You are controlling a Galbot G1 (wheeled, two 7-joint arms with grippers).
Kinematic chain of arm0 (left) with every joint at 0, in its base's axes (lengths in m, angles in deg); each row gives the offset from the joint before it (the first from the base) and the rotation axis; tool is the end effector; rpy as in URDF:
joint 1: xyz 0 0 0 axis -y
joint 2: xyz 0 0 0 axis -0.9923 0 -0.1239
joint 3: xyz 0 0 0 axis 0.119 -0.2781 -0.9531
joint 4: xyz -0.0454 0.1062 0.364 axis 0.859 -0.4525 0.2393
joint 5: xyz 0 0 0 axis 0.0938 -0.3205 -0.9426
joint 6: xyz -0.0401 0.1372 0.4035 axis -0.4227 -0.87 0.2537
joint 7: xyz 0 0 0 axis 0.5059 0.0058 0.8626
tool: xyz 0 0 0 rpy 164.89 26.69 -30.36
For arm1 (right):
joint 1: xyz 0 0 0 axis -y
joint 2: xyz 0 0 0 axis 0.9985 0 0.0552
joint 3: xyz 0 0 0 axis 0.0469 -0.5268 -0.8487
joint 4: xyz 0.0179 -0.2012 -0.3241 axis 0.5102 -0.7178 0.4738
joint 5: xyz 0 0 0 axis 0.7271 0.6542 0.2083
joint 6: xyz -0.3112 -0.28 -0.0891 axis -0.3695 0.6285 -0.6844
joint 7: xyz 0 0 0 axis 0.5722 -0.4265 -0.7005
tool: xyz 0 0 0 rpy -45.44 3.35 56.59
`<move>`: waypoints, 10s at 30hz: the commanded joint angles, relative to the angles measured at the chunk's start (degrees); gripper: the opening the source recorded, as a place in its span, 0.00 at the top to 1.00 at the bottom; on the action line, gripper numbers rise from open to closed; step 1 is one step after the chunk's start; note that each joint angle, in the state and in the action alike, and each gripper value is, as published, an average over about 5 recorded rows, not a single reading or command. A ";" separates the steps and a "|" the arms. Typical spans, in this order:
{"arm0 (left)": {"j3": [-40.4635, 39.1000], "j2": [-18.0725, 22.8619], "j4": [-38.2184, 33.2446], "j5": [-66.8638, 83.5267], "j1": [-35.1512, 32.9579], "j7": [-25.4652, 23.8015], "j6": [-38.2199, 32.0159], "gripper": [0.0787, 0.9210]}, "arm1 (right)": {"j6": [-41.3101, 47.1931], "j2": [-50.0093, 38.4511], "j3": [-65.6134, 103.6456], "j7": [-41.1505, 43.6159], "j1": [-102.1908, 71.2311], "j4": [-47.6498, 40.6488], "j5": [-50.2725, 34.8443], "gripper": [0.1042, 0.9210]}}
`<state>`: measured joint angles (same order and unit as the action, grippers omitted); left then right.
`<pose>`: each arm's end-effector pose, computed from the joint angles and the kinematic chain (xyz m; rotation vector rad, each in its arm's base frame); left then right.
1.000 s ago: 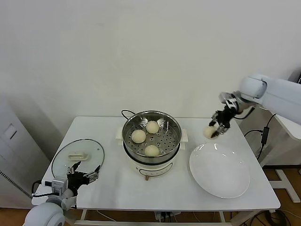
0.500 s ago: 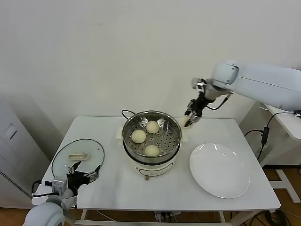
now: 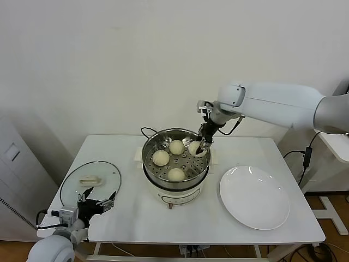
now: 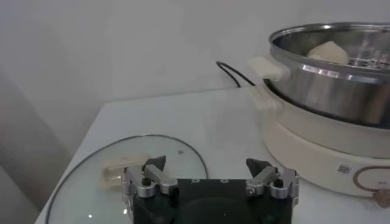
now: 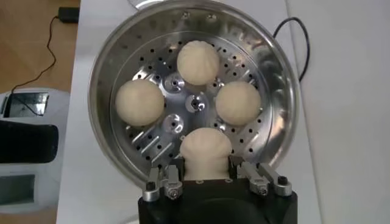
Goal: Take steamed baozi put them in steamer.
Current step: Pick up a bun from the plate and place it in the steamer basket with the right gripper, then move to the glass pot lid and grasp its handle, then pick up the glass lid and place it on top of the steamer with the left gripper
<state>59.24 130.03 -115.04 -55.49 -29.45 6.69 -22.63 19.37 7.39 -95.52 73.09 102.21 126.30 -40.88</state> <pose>0.2885 0.0864 -0.2919 -0.1780 -2.6695 -0.1606 0.6772 0.0485 -0.0619 1.3706 -1.5268 1.1330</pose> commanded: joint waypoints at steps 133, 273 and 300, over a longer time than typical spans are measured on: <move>9.12 11.14 40.61 -106.95 14.91 7.09 -39.40 0.12 | -25.02 2.43 134.15 -38.63 -111.34 17.47 33.75 0.12; -39.77 27.64 22.41 -111.89 40.03 -25.32 10.01 0.96 | -25.93 1.31 138.85 -35.81 -112.77 16.55 33.76 0.12; -38.67 27.67 25.31 -109.58 39.10 -22.10 9.75 0.96 | -25.90 1.48 139.25 -35.65 -112.98 16.47 33.71 0.12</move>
<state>20.52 157.48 -90.48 -166.32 9.76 -17.03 -13.01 -6.52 8.72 43.69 37.38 -10.75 142.81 -7.20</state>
